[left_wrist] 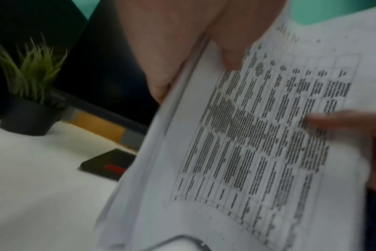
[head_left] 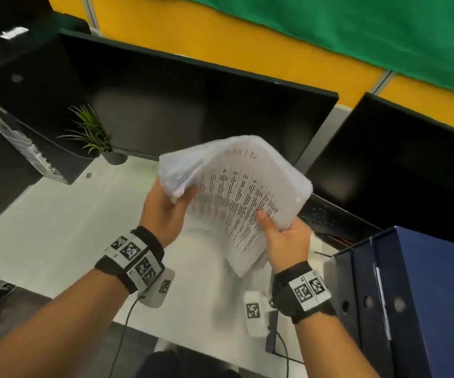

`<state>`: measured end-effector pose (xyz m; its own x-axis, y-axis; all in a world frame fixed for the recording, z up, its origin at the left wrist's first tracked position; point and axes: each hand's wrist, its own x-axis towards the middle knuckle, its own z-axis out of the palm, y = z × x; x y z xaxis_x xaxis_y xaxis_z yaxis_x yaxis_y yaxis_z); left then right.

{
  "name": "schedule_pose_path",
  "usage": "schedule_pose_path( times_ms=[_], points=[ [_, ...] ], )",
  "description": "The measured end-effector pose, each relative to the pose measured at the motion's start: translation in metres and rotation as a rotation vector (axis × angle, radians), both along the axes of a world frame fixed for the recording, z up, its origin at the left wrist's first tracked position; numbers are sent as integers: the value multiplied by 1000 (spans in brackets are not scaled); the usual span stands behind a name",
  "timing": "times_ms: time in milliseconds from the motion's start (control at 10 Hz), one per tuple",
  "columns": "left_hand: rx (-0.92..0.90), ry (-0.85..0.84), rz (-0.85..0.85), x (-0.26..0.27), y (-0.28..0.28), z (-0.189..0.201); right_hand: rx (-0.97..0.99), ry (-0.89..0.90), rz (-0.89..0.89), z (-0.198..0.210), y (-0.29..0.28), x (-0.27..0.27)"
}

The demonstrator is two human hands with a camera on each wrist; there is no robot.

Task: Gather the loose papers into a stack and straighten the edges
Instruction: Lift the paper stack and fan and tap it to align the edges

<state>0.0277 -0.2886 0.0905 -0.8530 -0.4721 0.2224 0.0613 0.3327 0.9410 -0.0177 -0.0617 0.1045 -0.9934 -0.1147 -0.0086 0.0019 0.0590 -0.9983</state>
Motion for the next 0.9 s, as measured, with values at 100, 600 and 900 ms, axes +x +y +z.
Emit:
schedule_pose_path(
  times_ms=[100, 600, 900],
  points=[
    [28, -323, -83, 15, 14, -14, 6, -64, -43, -13, -3, 10],
    [250, 48, -70, 8, 15, 14, -27, 90, -70, 19, 7, -8],
    [212, 272, 201, -14, 34, 51, -106, 212, -255, 44, -11, -17]
  ],
)
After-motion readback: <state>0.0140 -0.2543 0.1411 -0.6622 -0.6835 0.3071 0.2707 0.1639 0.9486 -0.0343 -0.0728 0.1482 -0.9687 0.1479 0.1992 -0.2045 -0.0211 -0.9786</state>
